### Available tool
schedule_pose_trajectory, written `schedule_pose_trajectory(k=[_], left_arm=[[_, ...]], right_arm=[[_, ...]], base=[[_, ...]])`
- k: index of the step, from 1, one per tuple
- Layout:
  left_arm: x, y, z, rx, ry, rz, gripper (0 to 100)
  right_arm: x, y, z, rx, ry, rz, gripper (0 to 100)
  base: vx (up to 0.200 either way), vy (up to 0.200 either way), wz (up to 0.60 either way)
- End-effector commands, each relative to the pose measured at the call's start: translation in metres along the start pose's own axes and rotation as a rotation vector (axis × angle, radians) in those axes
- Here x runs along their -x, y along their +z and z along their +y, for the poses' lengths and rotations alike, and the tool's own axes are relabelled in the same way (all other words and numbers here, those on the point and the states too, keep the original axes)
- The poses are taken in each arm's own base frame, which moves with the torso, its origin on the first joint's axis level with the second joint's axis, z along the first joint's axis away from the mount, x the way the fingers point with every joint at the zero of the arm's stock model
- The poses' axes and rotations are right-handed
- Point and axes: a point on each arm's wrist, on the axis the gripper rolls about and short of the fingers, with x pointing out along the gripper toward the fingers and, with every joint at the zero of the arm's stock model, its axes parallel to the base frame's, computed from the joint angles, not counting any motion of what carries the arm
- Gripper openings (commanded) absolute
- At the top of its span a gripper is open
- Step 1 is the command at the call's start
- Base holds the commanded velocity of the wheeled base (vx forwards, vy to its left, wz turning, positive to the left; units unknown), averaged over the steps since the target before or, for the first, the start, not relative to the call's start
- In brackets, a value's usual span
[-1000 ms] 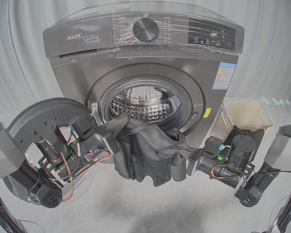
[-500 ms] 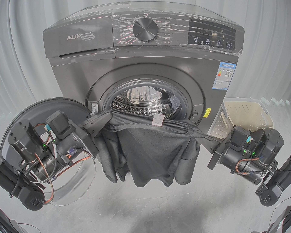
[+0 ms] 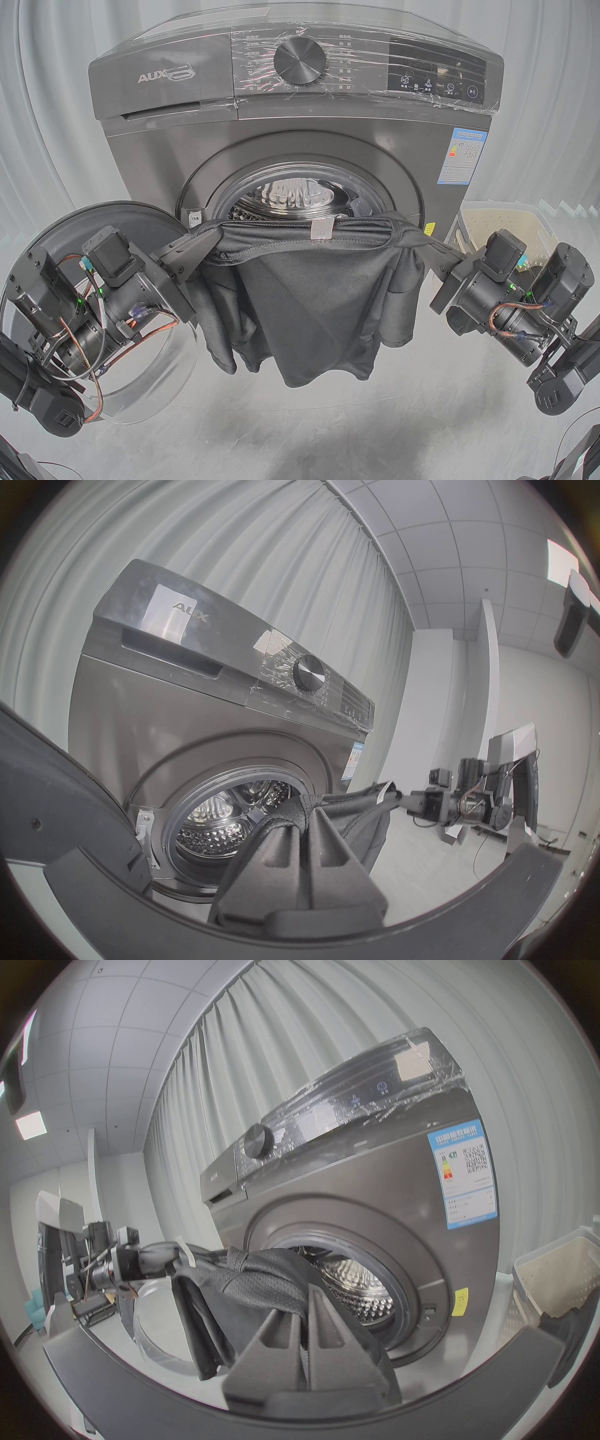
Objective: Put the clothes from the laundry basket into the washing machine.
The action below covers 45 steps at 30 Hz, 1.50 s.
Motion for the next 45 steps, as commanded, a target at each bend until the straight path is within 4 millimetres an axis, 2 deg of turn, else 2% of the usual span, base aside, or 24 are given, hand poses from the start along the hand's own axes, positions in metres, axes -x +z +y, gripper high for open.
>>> schedule_pose_trajectory(k=[1,4,27,39,45], left_arm=[[0.0,-0.003,0.002,-0.037,0.01,0.012,0],[0.001,-0.001,0.002,-0.051,0.01,0.006,0],[0.002,0.002,0.001,-0.054,0.007,-0.004,0],[-0.003,0.016,0.0,-0.06,0.002,-0.066,0],[-0.003,0.016,0.0,-0.059,0.008,-0.07,0]], right_arm=[[-0.007,0.014,0.008,-0.015,0.01,-0.073,0],[-0.007,0.02,0.005,-0.011,-0.006,-0.095,0],[-0.004,0.015,0.004,-0.02,-0.014,-0.073,0],[-0.005,0.018,0.004,-0.019,-0.015,-0.087,0],[-0.005,0.019,0.004,-0.021,-0.014,-0.09,0]], base=[[0.0,0.0,0.0],[0.0,0.0,0.0],[0.0,0.0,0.0],[0.0,0.0,0.0],[0.0,0.0,0.0]])
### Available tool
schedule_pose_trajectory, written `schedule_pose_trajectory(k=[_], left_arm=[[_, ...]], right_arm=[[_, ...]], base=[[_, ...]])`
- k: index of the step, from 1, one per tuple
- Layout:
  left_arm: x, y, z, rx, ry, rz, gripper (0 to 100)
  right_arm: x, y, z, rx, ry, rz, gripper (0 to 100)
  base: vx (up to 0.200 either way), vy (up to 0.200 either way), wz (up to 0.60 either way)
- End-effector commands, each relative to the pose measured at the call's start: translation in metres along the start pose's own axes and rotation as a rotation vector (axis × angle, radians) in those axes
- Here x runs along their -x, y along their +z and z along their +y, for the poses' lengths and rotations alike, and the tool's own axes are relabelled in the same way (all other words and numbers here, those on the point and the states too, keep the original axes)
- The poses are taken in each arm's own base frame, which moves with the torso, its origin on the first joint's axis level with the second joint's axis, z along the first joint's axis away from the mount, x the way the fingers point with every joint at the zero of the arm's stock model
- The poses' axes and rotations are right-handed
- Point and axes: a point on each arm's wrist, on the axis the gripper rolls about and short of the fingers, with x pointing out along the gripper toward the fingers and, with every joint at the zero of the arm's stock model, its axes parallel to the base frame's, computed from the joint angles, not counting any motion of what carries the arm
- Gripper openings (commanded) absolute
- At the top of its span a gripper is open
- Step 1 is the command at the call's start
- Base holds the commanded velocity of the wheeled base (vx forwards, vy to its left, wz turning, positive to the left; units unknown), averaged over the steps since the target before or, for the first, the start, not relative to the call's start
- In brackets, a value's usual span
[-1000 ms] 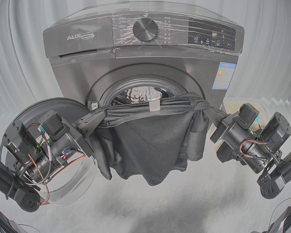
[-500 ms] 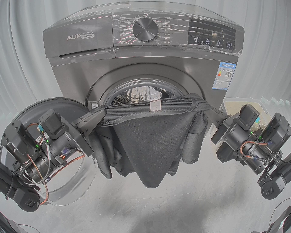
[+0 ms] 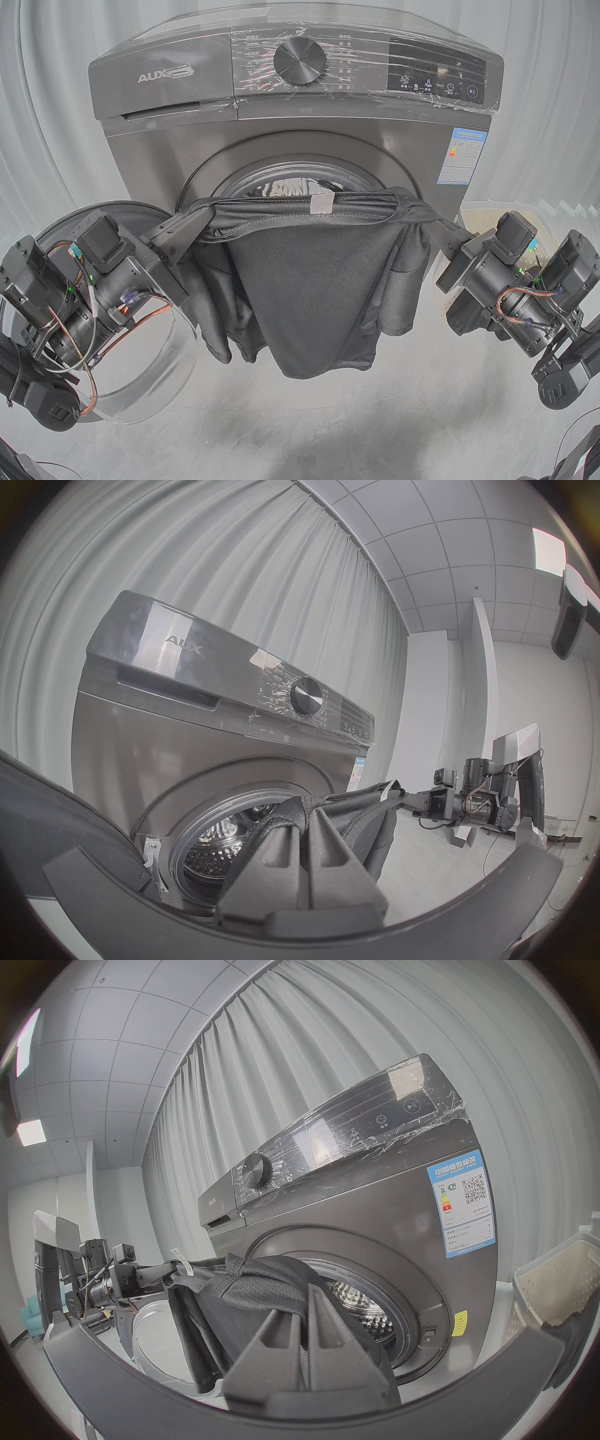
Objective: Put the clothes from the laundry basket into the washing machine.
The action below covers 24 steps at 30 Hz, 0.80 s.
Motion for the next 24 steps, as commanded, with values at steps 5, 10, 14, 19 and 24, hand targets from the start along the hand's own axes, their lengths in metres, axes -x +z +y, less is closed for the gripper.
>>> schedule_pose_trajectory(k=[5,10,14,19,24], left_arm=[[0.0001,0.0046,-0.0006,-0.004,-0.002,-0.018,0],[0.0003,0.0063,-0.0009,-0.006,-0.003,-0.024,0],[0.0003,0.0063,-0.0009,-0.006,-0.003,-0.024,0],[0.0008,0.0057,-0.001,-0.005,-0.002,-0.021,0],[0.0008,0.0057,-0.001,-0.005,-0.002,-0.021,0]], right_arm=[[-0.0005,0.001,0.0002,0.0,0.0,-0.005,0],[-0.0009,0.0065,0.0011,0.001,0.003,-0.026,0],[-0.0008,0.0078,0.0013,0.001,0.004,-0.031,0],[0.0002,0.0065,0.0015,0.0,0.004,-0.024,0],[-0.0002,0.0064,0.0011,-0.001,0.003,-0.025,0]], base=[[0.0,0.0,0.0],[0.0,0.0,0.0],[0.0,0.0,0.0],[0.0,0.0,0.0],[0.0,0.0,0.0]])
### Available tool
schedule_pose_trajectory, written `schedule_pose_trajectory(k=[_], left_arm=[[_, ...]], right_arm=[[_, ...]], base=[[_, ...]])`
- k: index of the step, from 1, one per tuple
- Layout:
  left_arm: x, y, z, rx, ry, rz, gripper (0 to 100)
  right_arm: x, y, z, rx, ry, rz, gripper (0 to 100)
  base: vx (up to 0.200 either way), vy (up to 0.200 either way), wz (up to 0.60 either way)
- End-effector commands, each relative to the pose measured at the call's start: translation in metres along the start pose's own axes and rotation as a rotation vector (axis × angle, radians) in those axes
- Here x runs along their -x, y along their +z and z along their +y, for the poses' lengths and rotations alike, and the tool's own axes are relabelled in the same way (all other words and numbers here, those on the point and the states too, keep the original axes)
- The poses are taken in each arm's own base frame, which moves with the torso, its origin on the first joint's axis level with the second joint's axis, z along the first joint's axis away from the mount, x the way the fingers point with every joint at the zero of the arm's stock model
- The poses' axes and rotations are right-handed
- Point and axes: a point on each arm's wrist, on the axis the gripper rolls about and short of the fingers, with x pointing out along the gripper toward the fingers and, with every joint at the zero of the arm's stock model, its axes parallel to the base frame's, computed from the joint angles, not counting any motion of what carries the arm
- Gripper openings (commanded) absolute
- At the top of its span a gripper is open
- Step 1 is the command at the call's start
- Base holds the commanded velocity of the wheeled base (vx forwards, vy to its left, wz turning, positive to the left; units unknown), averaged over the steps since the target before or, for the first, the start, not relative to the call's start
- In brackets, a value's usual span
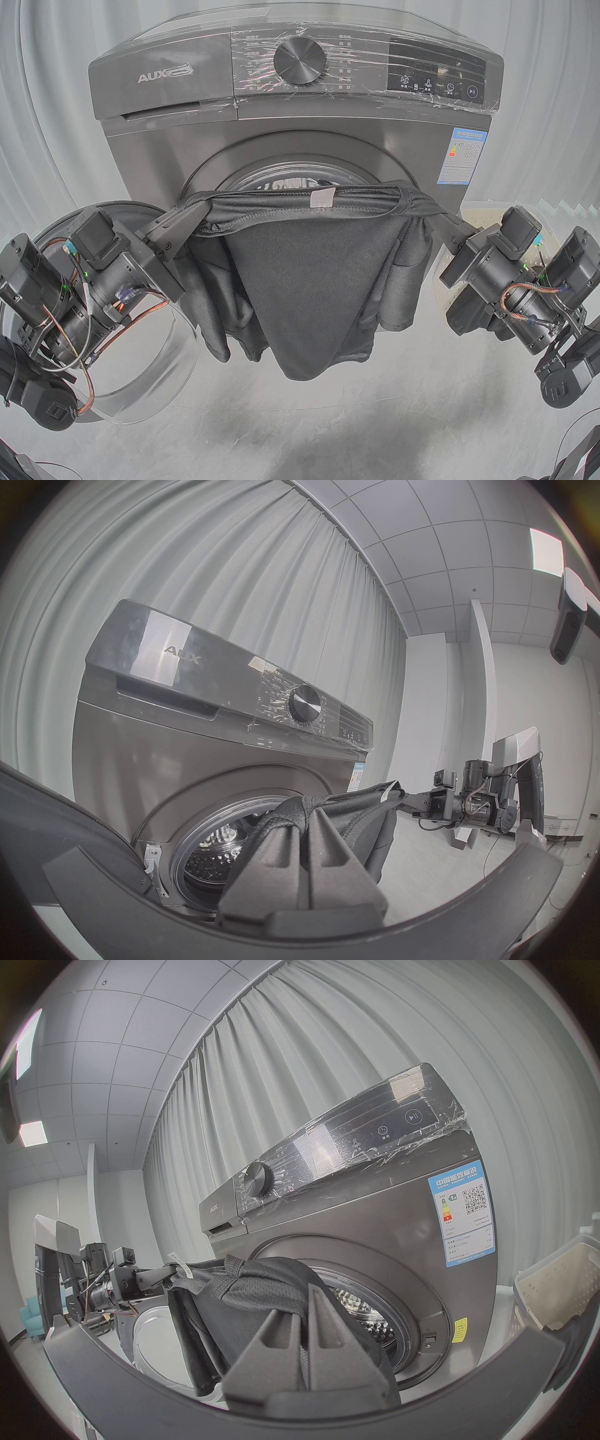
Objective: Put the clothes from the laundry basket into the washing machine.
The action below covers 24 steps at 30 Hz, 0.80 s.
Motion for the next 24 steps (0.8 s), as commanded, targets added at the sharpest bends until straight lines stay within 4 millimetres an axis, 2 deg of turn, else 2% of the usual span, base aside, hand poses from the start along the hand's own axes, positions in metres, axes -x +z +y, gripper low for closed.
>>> schedule_pose_trajectory(k=[1,24], left_arm=[[0.0002,0.0,0.0,0.001,0.0,0.0,0],[0.0003,0.0004,-0.0001,0.0,0.0,-0.001,0]], right_arm=[[0.0005,-0.0008,0.0001,-0.001,0.001,0.003,0],[0.0,0.0022,0.0002,0.0,0.001,-0.007,0]], base=[[0.0,0.0,0.0],[0.0,0.0,0.0]])
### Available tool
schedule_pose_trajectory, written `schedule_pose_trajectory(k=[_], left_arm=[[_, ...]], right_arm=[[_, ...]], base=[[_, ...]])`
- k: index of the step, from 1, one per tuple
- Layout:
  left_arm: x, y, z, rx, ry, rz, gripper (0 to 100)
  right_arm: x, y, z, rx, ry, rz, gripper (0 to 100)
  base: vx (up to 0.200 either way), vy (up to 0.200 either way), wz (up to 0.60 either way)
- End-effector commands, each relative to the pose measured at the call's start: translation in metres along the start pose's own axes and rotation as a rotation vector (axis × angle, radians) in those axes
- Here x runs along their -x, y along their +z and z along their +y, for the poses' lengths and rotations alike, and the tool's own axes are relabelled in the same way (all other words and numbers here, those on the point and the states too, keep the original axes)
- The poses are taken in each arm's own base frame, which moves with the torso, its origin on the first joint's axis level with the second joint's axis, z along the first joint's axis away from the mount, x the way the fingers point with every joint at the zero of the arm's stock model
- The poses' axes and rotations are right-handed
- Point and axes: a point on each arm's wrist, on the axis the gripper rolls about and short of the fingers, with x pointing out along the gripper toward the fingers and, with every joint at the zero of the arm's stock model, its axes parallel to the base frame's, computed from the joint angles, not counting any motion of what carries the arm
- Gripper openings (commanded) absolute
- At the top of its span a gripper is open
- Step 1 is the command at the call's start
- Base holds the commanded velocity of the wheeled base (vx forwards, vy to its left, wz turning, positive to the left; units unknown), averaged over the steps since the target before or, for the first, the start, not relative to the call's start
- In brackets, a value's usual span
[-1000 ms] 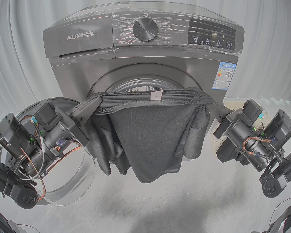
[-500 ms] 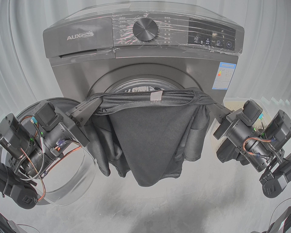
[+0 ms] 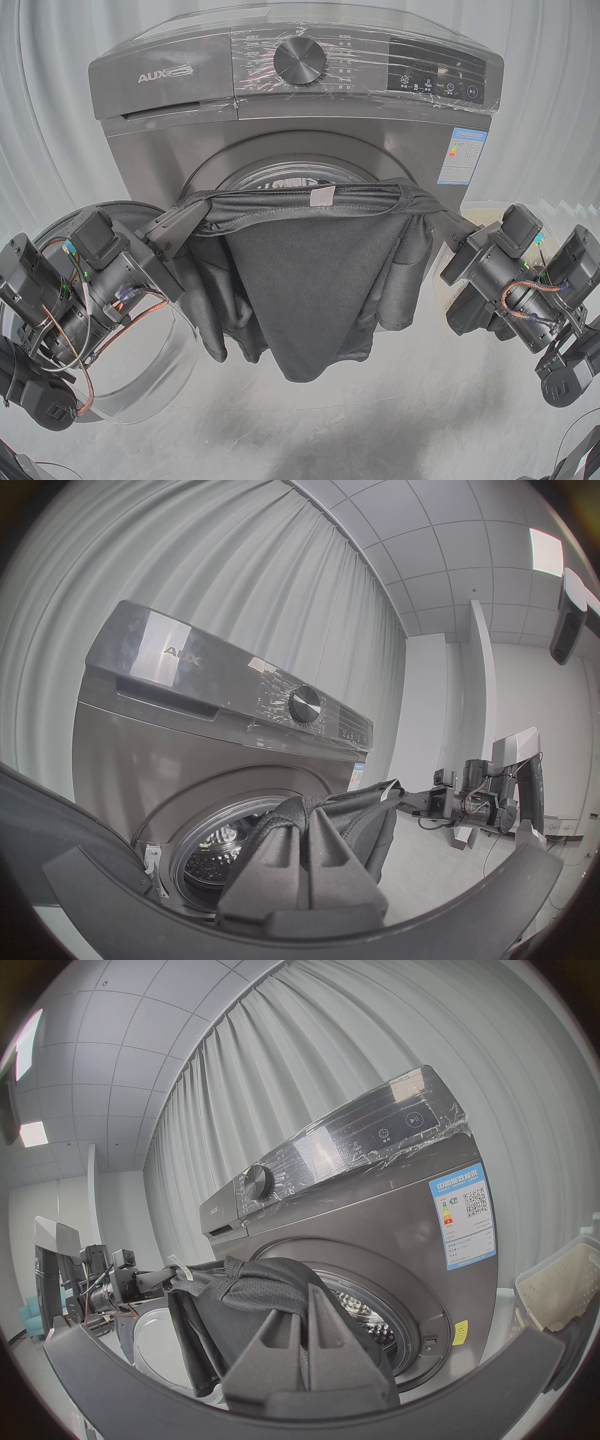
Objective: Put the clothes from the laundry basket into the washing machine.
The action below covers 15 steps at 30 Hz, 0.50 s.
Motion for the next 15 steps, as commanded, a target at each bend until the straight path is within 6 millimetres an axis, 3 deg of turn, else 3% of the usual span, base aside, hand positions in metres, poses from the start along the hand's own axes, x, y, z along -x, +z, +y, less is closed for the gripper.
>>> schedule_pose_trajectory(k=[1,15], left_arm=[[0.0,-0.0006,0.0001,0.001,0.0,0.002,0],[0.0003,-0.0048,-0.0018,0.009,-0.008,0.019,0]], right_arm=[[0.0008,-0.0008,-0.0003,0.0,-0.001,0.005,0],[0.0014,0.0,-0.0009,0.001,-0.002,0.003,0]], base=[[0.0,0.0,0.0],[0.0,0.0,0.0]])
